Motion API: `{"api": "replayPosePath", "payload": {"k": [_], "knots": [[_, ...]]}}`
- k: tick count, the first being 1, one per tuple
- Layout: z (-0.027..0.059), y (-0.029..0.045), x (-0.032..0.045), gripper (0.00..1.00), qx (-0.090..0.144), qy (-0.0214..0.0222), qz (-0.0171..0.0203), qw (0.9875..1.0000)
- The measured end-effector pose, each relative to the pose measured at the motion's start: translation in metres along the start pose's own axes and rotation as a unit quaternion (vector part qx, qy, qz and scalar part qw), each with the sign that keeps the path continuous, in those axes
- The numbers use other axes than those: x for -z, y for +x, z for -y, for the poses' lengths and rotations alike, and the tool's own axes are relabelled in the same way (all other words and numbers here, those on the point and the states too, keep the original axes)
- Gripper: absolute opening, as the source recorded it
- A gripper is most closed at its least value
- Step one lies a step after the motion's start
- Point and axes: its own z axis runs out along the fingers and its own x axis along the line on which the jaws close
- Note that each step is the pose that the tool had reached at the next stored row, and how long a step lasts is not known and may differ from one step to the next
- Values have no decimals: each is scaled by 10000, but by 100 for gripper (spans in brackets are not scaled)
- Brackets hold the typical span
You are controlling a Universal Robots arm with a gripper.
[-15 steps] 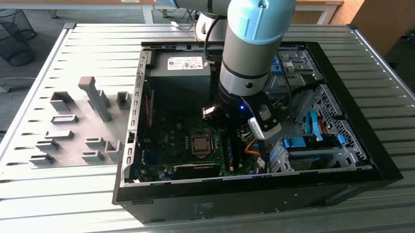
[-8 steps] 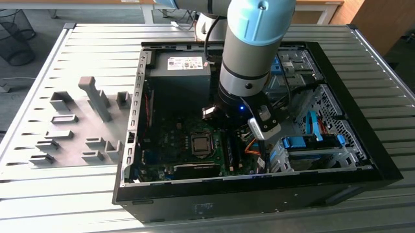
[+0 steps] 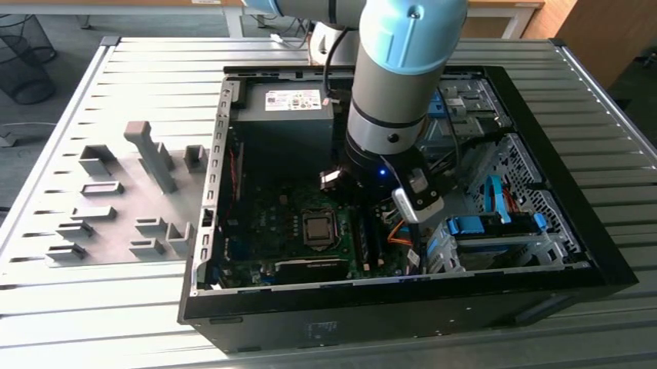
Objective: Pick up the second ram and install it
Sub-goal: 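Insert the second ram into the second slot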
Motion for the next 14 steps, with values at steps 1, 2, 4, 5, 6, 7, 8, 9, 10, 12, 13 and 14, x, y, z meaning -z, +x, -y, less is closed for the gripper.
{"api": "replayPosePath", "payload": {"k": [1,2,4,5,6,7,8,9,10,12,13,14], "knots": [[0,0,-4,14,0,0,0,10000],[0,0,-9,14,0,-2,0,10000],[1,0,-18,14,0,-7,0,10000],[0,0,-19,14,0,-7,0,10000],[0,0,-19,14,0,-6,0,10000],[0,0,-19,14,0,-6,0,10000],[1,0,-19,14,0,-6,0,10000],[1,0,-20,14,0,-6,0,10000],[1,0,-20,14,0,-6,0,10000],[1,0,-20,14,0,-6,0,10000],[1,0,-21,14,0,-7,0,10000],[1,0,-21,15,0,-7,0,10000]]}}
